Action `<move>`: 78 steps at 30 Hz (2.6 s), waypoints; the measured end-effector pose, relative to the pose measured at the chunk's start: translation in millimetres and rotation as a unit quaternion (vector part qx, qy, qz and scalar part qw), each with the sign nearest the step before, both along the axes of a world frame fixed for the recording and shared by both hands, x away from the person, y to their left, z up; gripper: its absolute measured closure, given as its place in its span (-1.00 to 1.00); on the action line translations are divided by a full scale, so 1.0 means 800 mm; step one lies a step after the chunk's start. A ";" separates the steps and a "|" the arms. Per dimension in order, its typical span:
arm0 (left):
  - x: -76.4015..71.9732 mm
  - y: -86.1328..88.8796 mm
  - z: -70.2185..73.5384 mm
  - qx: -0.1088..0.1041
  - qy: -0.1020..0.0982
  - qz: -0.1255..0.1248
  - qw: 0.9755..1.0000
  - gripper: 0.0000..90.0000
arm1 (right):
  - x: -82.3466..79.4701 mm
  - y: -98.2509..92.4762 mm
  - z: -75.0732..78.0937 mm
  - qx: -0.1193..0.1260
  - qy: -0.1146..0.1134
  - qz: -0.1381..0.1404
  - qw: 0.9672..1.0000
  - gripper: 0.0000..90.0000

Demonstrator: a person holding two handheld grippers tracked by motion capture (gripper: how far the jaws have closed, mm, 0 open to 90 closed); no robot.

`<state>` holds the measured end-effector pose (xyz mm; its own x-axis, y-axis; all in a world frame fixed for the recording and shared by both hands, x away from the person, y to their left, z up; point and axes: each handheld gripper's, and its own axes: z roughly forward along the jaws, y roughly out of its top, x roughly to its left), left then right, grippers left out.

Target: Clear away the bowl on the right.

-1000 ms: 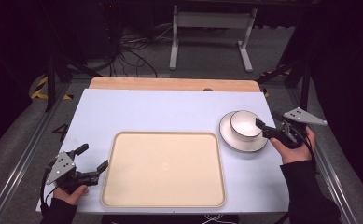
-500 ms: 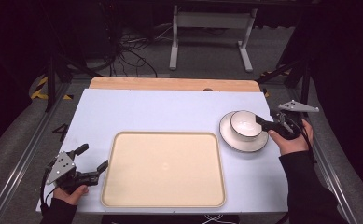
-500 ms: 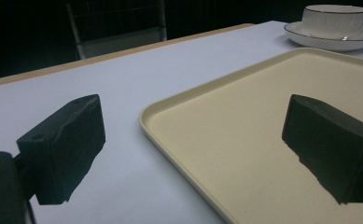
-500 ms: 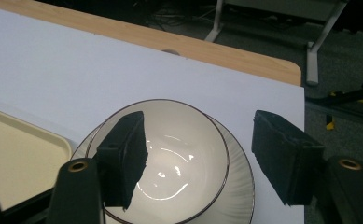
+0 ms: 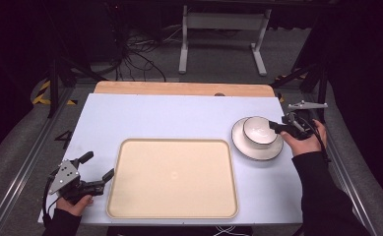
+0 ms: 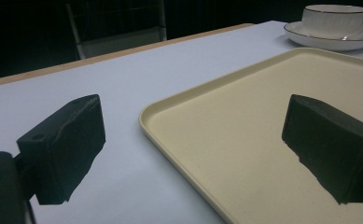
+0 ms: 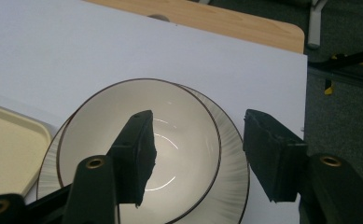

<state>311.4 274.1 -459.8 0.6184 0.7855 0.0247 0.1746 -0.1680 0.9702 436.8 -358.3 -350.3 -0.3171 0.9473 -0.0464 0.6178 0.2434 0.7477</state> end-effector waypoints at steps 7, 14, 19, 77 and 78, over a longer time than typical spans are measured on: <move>0.000 0.000 0.000 0.000 0.000 0.000 1.000 -0.85 | 0.017 -0.002 -0.011 -0.004 0.031 -0.011 0.999 -0.03; 0.000 0.000 0.000 0.000 0.000 0.000 1.000 -0.85 | 0.033 -0.009 -0.022 -0.005 0.069 -0.029 0.997 0.01; 0.000 0.000 0.000 -0.001 0.001 -0.001 1.000 -0.85 | 0.041 -0.013 -0.029 -0.002 0.090 -0.030 0.995 0.14; 0.000 0.000 0.000 0.000 -0.001 -0.001 1.000 -0.83 | 0.059 -0.008 -0.029 0.024 0.200 -0.051 0.978 0.86; 0.000 0.000 0.000 0.000 -0.001 -0.001 1.000 -0.83 | 0.059 -0.009 -0.028 0.023 0.200 -0.050 0.978 0.86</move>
